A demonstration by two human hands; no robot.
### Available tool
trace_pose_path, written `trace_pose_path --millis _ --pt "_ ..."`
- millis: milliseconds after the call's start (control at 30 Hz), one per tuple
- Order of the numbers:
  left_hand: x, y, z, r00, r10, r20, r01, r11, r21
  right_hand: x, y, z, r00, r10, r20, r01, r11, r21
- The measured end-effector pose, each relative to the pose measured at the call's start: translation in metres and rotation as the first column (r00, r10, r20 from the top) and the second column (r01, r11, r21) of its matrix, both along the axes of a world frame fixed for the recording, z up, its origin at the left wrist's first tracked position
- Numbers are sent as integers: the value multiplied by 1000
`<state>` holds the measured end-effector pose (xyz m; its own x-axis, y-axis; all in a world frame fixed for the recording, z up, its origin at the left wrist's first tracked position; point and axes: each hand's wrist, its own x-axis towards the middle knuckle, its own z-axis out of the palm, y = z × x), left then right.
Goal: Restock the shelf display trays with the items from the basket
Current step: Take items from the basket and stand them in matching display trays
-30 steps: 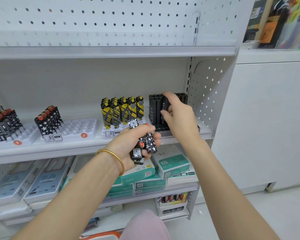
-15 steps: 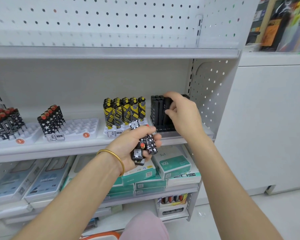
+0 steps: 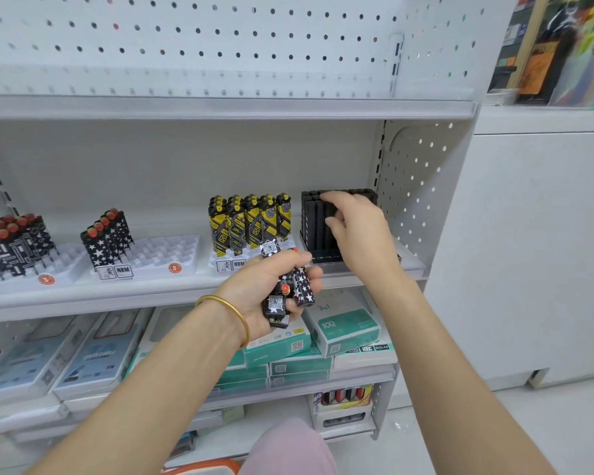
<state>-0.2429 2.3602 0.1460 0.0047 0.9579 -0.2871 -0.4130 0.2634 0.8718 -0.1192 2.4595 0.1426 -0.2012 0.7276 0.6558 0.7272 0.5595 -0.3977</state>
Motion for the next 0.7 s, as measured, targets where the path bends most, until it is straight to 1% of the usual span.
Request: trace_pose_path --millis 100,167,233,267,300,333,400,467,567,700 --pt "-1 0 0 1000 -2 14 3 1000 -5 0 -3 -2 1000 -21 21 21 999 -25" --pt "-3 0 -1 999 -3 36 3 1000 -1 1 -10 -4 1000 -15 -16 15 1000 -9" --pt "-6 1 -3 998 5 67 -6 1000 15 2 -21 -3 994 -6 -112 10 999 35" --pt "-7 1 -3 996 13 83 -15 999 29 2 -29 -2 985 24 -170 -19 999 32" --pt "-9 1 -3 995 21 99 -25 999 45 2 -37 -1 969 78 -234 -81 997 -2" --pt "-10 0 -3 993 29 114 -37 997 64 1 -46 1 944 138 -299 -166 984 -69" --pt "-13 -3 -2 990 61 129 -76 991 111 -2 -62 5 896 231 -380 -339 908 -247" --pt "-16 -7 1 986 108 126 -128 978 162 -9 -74 5 863 300 -407 -457 808 -373" --pt "-27 -15 2 979 170 113 -193 952 239 -25 -83 7 777 348 -525 -593 684 -424" --pt "-52 -32 1 967 251 53 -255 925 281 -53 -89 6 706 396 -587 -692 558 -457"
